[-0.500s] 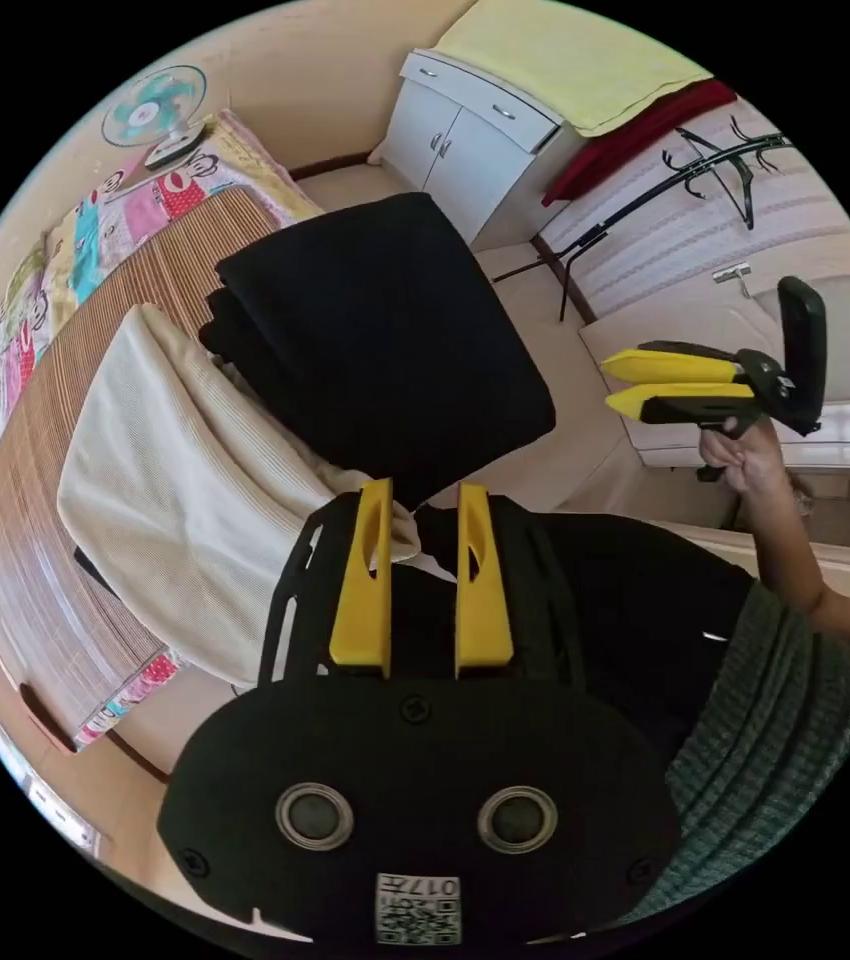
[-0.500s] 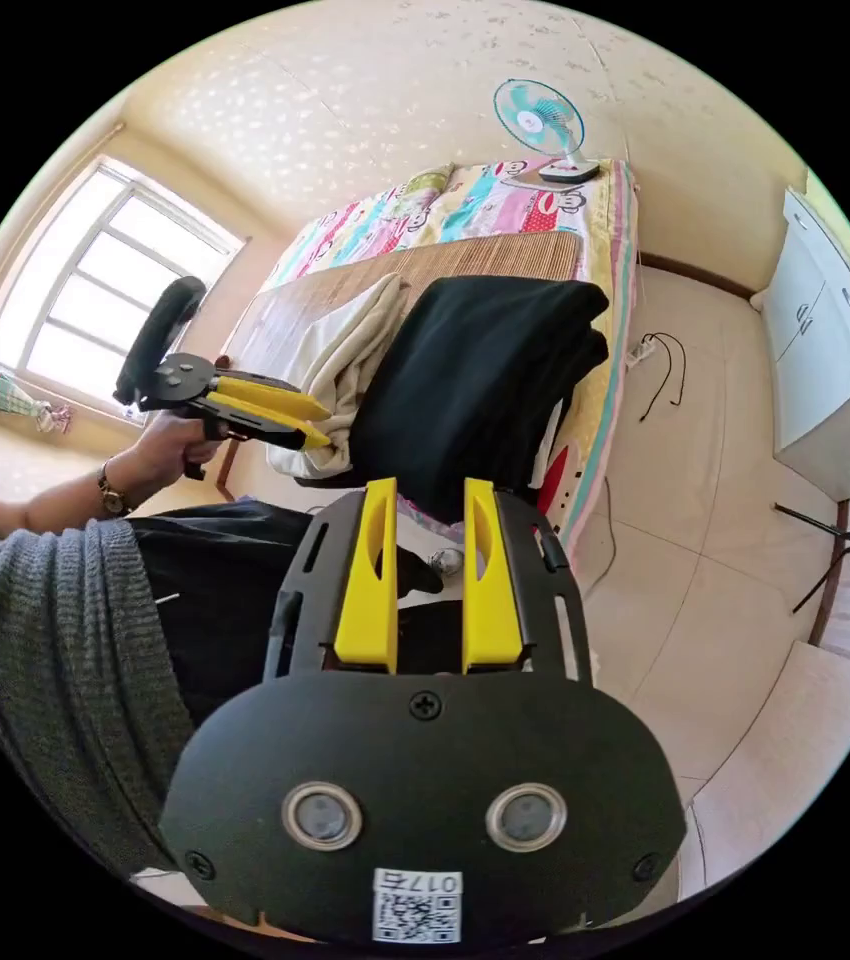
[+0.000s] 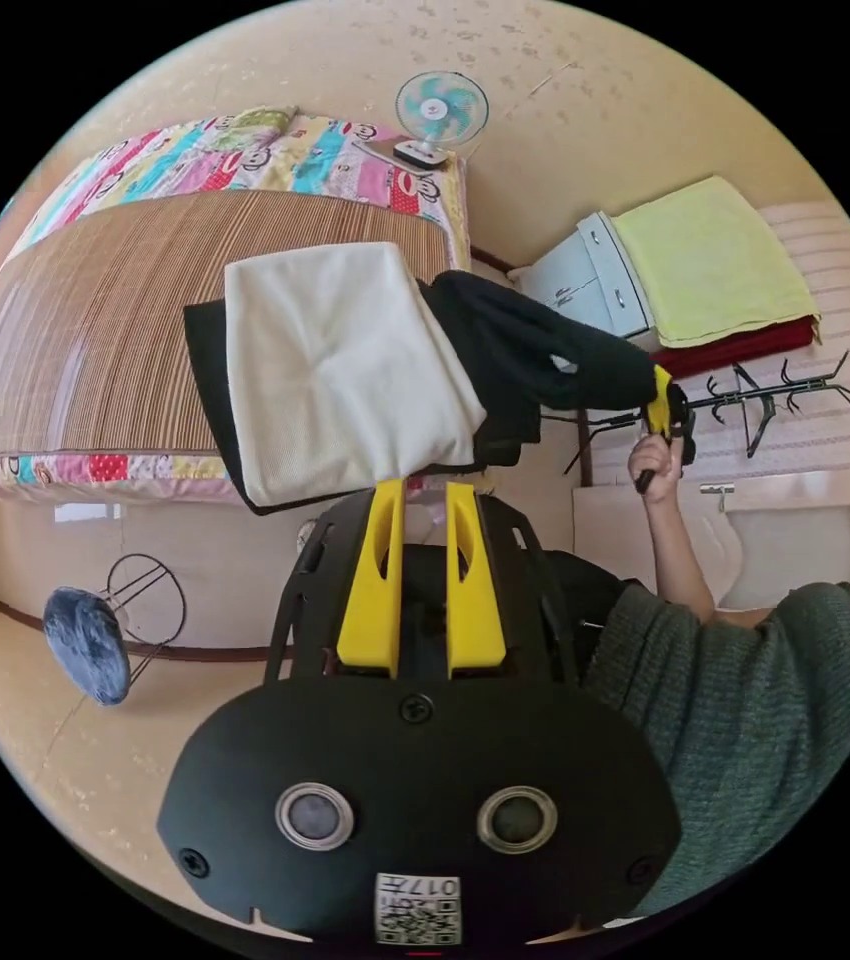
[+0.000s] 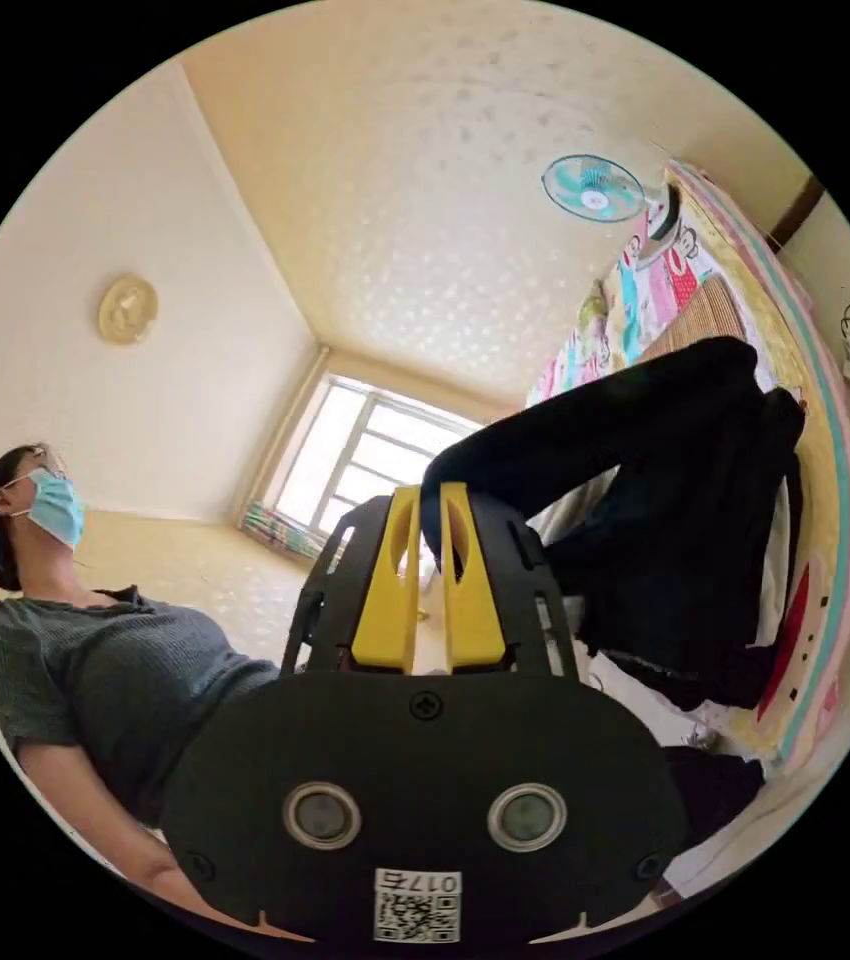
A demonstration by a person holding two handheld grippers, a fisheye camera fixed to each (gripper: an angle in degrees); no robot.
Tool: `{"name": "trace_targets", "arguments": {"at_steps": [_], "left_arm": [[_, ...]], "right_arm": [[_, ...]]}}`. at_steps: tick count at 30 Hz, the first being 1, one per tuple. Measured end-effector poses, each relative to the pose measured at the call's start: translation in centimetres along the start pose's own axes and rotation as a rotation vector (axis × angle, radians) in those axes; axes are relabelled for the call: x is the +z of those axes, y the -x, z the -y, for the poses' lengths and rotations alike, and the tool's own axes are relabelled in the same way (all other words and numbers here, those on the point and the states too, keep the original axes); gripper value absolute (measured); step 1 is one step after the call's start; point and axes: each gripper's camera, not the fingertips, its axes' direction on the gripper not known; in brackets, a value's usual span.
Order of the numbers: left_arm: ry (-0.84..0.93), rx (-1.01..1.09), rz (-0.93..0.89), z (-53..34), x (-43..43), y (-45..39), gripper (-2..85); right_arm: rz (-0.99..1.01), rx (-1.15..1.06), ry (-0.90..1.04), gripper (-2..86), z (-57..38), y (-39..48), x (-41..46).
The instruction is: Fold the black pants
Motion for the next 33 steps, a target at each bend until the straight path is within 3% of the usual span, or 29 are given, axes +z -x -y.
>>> {"name": "trace_targets", "arguments": {"at_steps": [4, 11, 14, 21, 25, 30, 33], "left_arm": [[-0.043, -0.114, -0.054, -2.8, -1.9, 1.7, 6.9], [-0.168, -0.156, -0.097, -7.0, -8.7, 4.5, 6.9], [-0.277, -0.196, -0.173, -9.5, -13.0, 7.5, 6.9], [-0.377, -0.097, -0.208, -15.1, -23.2, 13.9, 8.5], [-0.506, -0.053, -0.33, -20.3, -30.4, 19.4, 8.7], [-0.689, -0.042, -0.599, -26.7, -38.4, 27.0, 14.4], [-0.736, 0.029, -0.842, -28.8, -43.3, 30.4, 20.1]], "right_arm": [[0.156, -0.169, -0.128, 2.7, 5.3, 4.2, -2.6], [0.28, -0.643, 0.027, 2.2, 10.8, 20.6, 5.6], [0.271, -0.822, 0.131, 1.9, 8.8, 27.9, 11.6], [0.477, -1.106, 0.345, 1.2, -1.9, 39.4, 26.5], [0.732, -1.132, 0.356, 1.0, -5.7, 40.7, 32.6], [1.23, -0.815, 0.246, 1.1, -7.4, 36.4, 42.2], [1.389, -0.642, 0.209, 1.3, -9.3, 33.9, 47.5]]}}
